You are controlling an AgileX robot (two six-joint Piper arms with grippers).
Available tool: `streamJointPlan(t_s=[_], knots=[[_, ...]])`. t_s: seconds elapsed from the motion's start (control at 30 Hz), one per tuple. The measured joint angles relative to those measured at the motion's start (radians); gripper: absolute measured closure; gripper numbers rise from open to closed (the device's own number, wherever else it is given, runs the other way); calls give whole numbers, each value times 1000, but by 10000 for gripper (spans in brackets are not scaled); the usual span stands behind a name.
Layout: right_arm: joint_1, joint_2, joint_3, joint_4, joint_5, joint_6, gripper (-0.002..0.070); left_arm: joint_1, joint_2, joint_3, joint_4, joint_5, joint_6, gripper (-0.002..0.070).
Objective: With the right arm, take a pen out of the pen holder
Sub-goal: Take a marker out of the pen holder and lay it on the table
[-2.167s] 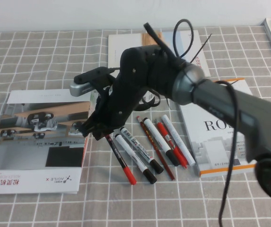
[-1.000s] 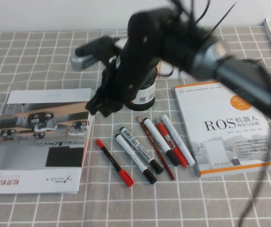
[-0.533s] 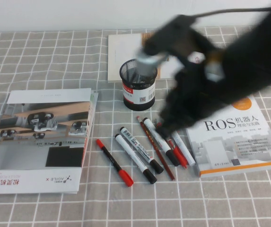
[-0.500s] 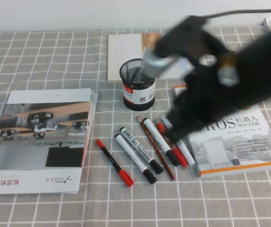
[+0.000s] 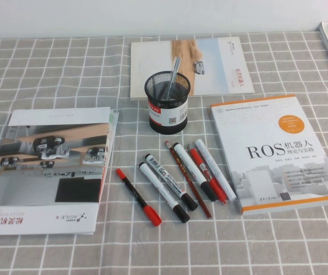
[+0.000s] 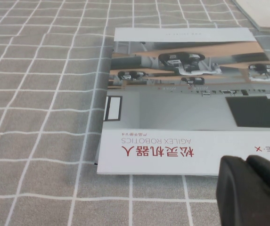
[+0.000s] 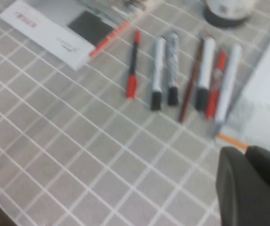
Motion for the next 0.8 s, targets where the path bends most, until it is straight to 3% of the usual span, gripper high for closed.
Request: streamJointPlan(t_s=[0.43, 0.67, 0.8], knots=[[0, -31, 174, -39, -68, 35, 688, 0, 0, 0, 0, 0, 0, 680], [-3, -17, 312, -97, -272, 75, 688, 0, 0, 0, 0, 0, 0, 680], [-137, -70, 406, -116, -384, 161, 688, 0, 0, 0, 0, 0, 0, 680]])
